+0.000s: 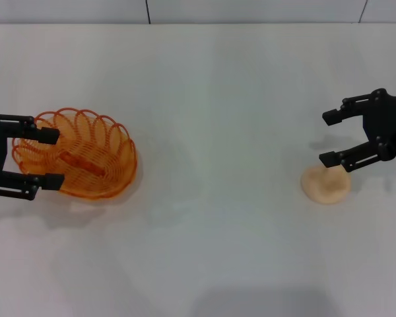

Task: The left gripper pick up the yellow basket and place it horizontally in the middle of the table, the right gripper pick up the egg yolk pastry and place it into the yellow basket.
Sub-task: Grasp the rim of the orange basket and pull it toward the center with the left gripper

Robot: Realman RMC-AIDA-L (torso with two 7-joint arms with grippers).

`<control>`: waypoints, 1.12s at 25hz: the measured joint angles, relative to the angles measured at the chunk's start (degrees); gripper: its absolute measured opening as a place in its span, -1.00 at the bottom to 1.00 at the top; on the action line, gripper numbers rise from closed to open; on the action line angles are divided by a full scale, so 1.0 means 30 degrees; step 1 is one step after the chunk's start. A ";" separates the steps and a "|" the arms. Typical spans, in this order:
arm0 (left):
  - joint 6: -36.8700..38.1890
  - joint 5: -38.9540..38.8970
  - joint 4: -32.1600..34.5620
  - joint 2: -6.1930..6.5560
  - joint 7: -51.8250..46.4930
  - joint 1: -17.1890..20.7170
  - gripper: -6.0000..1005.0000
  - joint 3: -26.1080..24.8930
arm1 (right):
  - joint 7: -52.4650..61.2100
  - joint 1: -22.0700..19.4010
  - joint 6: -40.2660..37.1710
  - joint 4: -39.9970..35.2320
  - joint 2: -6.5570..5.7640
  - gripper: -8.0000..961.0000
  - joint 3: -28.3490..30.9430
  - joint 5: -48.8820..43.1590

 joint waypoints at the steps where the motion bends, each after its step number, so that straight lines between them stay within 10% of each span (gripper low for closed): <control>1: -0.0007 0.0002 -0.0020 0.0001 -0.0002 0.0006 0.51 0.0000 | -0.0037 0.0006 0.0000 0.0000 0.0025 0.75 0.0001 -0.0001; 17: 0.0040 0.5297 0.5499 -0.0001 -0.9513 -0.1063 0.49 0.0006 | -0.0146 -0.0110 0.0365 0.0029 0.0317 0.75 0.0022 0.0097; 28: -0.3330 1.0946 0.4408 -0.0027 -1.3343 -0.2638 0.45 -0.0031 | -0.0420 -0.0004 0.0974 0.0213 0.0752 0.75 0.0027 0.0026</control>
